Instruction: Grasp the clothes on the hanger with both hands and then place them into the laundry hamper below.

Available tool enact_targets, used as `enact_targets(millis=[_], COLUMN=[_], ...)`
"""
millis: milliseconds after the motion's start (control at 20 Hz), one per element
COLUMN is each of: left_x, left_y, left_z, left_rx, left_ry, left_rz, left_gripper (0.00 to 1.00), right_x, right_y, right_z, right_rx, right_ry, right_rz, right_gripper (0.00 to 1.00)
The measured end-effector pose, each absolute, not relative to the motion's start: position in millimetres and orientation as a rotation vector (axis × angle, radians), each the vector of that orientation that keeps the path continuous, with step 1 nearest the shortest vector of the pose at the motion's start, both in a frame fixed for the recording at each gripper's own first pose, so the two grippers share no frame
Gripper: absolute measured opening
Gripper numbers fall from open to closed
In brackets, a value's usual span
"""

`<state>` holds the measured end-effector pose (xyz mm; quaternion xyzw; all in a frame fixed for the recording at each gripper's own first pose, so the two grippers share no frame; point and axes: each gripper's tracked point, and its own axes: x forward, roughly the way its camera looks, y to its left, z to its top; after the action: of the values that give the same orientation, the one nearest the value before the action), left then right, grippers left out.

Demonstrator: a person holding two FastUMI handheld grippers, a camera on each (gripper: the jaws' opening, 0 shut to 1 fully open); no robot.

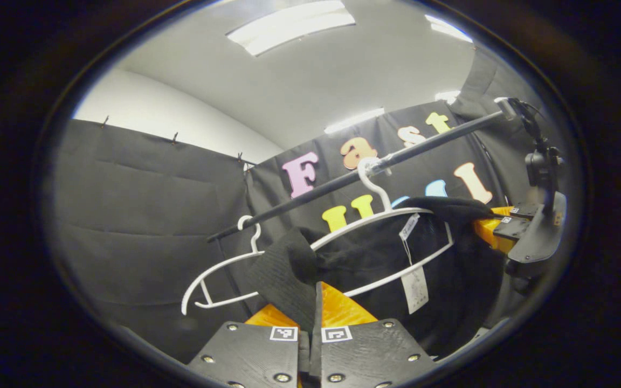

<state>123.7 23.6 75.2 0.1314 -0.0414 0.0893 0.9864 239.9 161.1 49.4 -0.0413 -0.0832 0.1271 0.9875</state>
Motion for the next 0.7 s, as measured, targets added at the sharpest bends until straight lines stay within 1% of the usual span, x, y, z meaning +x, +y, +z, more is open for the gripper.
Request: enact_targets(millis=[50,100,250,450,550,600,650,700], left_x=[121.7,120.4,125.9,130.5,129.6,129.2,128.3,129.1], left_y=[28.3,35.7,58.9,79.3,98.8,111.8,124.5,129.3], left_z=[80.0,83.9,91.0,93.5,95.4,96.7,97.6,97.3], left_rx=[0.268,0.273,0.271,0.288,0.309,0.318,0.321,0.306], left_ry=[-0.089,-0.095,-0.094,-0.074,-0.075,-0.076,-0.075,-0.077], left_rz=[0.184,0.192,0.21,0.179,0.197,0.218,0.233,0.221], left_gripper=[0.0,0.02,0.01,0.02,0.0,0.01,0.0,0.01], right_x=[243.9,247.2,260.2,269.1,270.4,270.5,271.4,271.9], right_y=[156.1,152.5,143.8,141.7,140.5,139.4,135.7,133.5], right_z=[53.7,58.3,65.1,65.9,62.8,62.5,62.1,61.8], right_rx=[-0.086,-0.087,-0.097,-0.122,-0.123,-0.12,-0.116,-0.107], right_ry=[-0.177,-0.187,-0.204,-0.217,-0.206,-0.203,-0.198,-0.193], right_rz=[0.243,0.231,0.207,0.196,0.196,0.194,0.186,0.187], right_gripper=[0.06,0.1,0.1,0.1,0.09,0.09,0.09,0.1])
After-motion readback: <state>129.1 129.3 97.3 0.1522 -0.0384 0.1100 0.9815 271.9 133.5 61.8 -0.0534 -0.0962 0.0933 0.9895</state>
